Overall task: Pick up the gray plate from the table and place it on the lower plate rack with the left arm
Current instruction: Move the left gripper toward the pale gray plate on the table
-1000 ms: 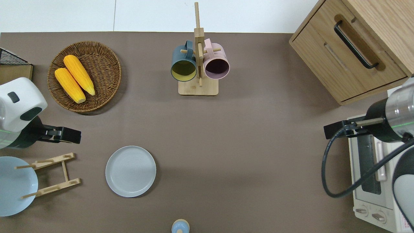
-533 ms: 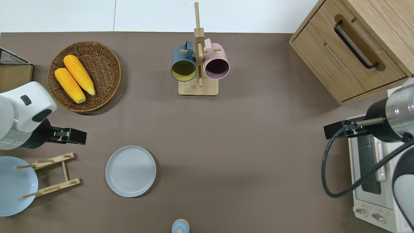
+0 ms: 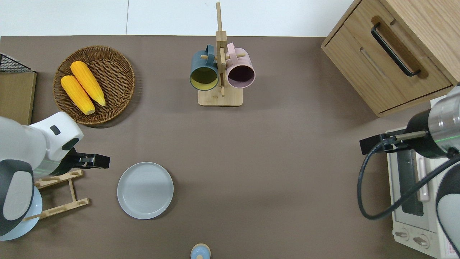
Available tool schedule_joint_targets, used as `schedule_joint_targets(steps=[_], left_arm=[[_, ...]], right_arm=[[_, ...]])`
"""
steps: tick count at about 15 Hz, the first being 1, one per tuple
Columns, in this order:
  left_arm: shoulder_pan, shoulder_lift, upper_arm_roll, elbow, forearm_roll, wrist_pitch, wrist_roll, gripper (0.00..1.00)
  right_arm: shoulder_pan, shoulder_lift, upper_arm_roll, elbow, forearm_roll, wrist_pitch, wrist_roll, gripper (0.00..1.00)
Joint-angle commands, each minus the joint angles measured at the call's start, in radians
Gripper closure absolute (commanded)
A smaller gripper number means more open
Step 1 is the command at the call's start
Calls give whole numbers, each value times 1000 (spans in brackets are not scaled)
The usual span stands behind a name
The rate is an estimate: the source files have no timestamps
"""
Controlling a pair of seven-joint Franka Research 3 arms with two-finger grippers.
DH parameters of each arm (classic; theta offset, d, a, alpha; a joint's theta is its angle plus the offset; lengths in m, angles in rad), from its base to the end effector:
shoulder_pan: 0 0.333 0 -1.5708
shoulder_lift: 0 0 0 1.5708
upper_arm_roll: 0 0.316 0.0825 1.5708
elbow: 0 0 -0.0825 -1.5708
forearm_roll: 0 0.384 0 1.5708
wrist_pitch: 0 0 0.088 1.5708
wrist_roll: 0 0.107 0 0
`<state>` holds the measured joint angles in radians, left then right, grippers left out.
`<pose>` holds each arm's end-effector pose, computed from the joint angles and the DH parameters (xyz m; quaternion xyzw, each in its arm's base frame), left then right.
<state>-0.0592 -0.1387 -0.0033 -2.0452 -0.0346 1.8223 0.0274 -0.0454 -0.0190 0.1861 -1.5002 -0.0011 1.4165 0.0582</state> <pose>0.5053 -0.0345 0.4948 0.9982 -0.0399 -0.0424 0.0156 0.5272 0.0757 0.6544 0.9986 0.0411 -0.0321 0.0055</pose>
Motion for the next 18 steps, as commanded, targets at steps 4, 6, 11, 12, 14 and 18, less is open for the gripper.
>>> schedule_joint_targets(steps=[4,6,11,12,14,18], left_arm=[[2,-45,2,-202,-39,159,-14,7],[1,-54,2,-257,-39,208,-12,7],[-4,-84,0,-413,-39,363,-12,7],[-8,-85,-1,-437,-39,386,-12,7],[-10,-84,-7,-470,-39,431,-15,7],[-14,-65,-14,-535,-37,526,-14,7]], right_arm=[[-10,-2,6,6,10,-14,-1,13],[-10,-2,6,6,10,-14,0,13],[-10,-2,6,6,10,-14,0,11],[-10,-2,6,6,10,-14,0,11],[-10,-2,6,6,10,-14,0,13],[-10,-2,6,6,10,-14,0,13]])
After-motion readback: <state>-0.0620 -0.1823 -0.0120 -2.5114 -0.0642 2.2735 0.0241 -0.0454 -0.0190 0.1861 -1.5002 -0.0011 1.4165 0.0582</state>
